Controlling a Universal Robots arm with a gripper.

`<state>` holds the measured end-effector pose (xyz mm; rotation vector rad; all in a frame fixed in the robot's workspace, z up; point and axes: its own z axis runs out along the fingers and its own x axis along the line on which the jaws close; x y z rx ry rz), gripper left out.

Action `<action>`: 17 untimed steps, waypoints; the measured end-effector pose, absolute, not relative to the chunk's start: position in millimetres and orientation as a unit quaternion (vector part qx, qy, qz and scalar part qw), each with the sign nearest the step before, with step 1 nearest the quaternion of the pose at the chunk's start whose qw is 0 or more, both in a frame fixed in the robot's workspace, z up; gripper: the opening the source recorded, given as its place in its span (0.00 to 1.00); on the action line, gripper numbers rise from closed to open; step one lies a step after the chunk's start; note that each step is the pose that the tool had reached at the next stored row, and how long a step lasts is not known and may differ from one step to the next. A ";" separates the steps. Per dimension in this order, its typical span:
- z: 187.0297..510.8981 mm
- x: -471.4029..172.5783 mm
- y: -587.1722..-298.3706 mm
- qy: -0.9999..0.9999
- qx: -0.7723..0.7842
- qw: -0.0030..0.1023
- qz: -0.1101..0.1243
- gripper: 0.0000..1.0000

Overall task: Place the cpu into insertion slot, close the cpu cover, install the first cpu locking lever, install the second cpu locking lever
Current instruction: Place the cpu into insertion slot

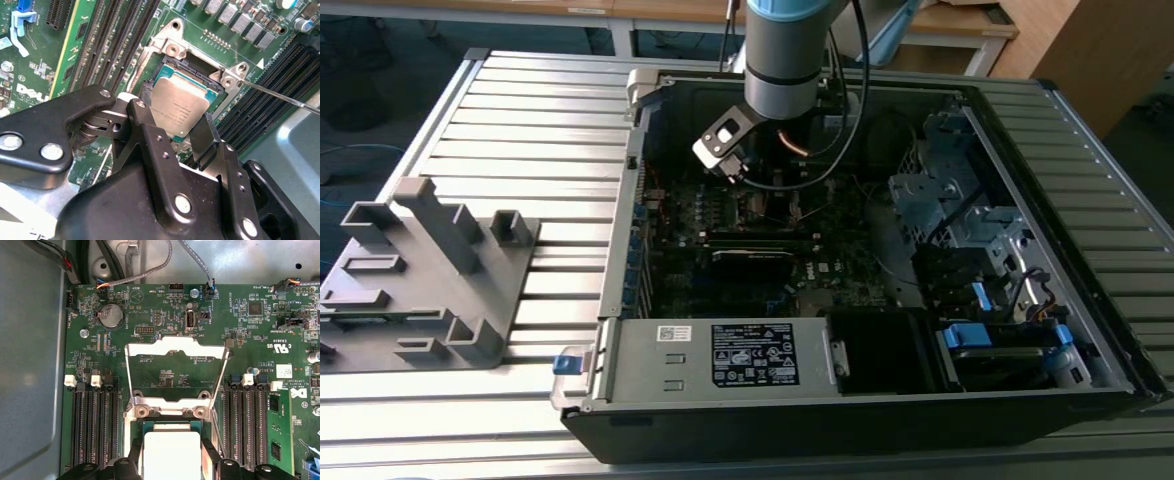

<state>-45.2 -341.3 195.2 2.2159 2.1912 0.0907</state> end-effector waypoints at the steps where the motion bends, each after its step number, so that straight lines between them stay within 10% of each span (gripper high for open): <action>1: 195.1 -45.1 -341.3 0.703 0.711 0.012 0.029 0.54; 17: 194.0 -45.8 -340.2 0.703 0.711 0.012 0.029 0.54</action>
